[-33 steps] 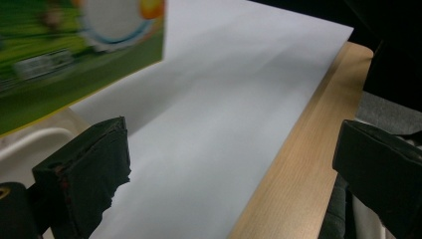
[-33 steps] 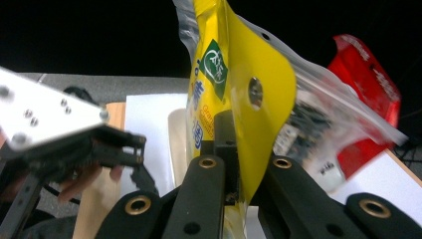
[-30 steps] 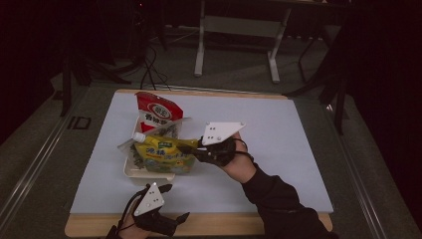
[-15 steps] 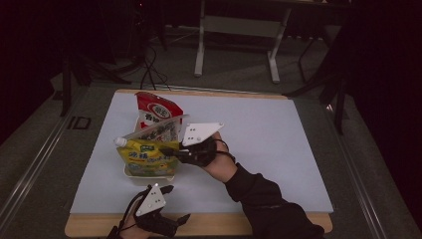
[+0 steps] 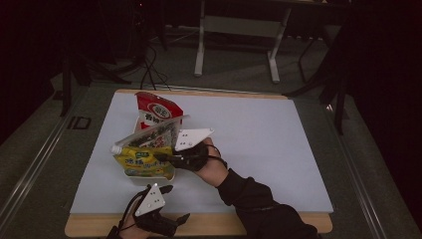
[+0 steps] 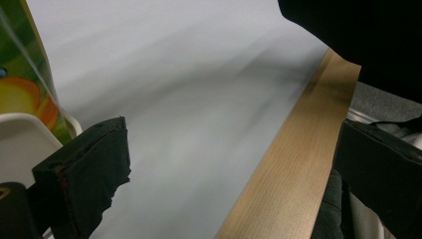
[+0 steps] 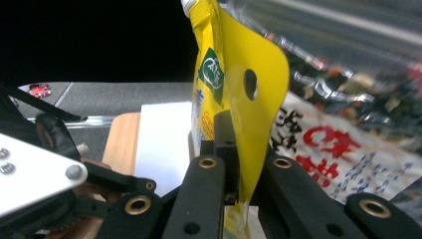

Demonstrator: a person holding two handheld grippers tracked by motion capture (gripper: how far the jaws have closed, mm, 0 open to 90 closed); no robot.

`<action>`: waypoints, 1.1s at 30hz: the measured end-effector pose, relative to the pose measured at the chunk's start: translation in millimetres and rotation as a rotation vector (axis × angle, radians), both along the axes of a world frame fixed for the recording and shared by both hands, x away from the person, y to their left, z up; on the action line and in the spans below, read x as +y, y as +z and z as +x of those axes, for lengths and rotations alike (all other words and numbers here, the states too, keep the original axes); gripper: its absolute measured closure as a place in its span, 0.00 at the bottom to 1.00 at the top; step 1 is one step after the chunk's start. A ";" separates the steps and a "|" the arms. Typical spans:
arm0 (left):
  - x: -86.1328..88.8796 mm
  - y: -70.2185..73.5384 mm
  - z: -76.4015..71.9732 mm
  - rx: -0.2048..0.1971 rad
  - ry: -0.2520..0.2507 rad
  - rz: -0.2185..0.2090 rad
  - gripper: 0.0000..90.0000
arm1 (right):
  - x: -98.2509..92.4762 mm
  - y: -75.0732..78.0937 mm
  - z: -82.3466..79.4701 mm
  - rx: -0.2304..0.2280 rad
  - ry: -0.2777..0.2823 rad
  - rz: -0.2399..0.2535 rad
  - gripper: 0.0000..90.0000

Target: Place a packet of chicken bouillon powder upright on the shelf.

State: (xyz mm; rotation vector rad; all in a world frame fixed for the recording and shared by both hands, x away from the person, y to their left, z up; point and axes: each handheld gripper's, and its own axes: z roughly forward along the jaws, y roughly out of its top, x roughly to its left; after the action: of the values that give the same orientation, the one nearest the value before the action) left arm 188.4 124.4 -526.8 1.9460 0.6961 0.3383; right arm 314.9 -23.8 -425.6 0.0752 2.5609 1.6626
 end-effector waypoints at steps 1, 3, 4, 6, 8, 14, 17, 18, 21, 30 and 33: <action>0.1 -0.1 0.2 0.001 -0.001 -0.001 0.03 | 0.6 -2.2 0.2 0.005 0.002 -0.010 1.00; 0.2 -0.3 0.4 0.001 -0.002 0.000 0.03 | 2.5 -6.5 0.8 0.005 0.008 -0.030 1.00; 0.0 -0.3 0.3 0.003 -0.003 -0.001 0.03 | 3.8 -9.6 1.0 0.011 0.008 -0.042 1.00; 0.0 -0.2 0.2 0.002 -0.004 0.003 0.03 | 6.5 -16.4 1.4 0.016 0.007 -0.065 1.00; -0.1 -0.4 0.2 0.003 -0.004 0.002 0.03 | 4.6 -17.6 3.1 0.034 0.011 -0.055 1.00; -0.6 -0.6 0.2 0.001 -0.003 0.003 0.03 | 3.2 -16.7 3.3 0.048 0.028 -0.061 0.92; -0.5 -0.7 0.4 0.002 -0.002 0.001 0.03 | 0.1 -13.6 2.4 0.062 0.024 -0.047 0.85; -0.4 -0.8 0.8 0.003 -0.002 0.001 0.03 | -0.9 -12.7 2.2 0.057 0.018 -0.045 0.84; -1.1 -0.7 0.8 0.003 -0.002 0.000 0.03 | -5.6 -9.4 1.9 0.050 0.008 -0.041 0.78; -1.5 -0.9 0.9 0.005 -0.001 0.001 0.03 | -20.6 -3.8 0.4 0.029 -0.025 -0.051 0.55; -1.6 -1.0 1.0 0.004 -0.001 0.002 0.03 | -28.1 -4.1 0.6 0.023 -0.044 -0.058 0.48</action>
State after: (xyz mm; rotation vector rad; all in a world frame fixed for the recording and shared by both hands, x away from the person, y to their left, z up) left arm 189.4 122.8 -527.8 1.9492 0.6980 0.3349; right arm 315.5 -51.9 -429.7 0.1460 2.6030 1.5800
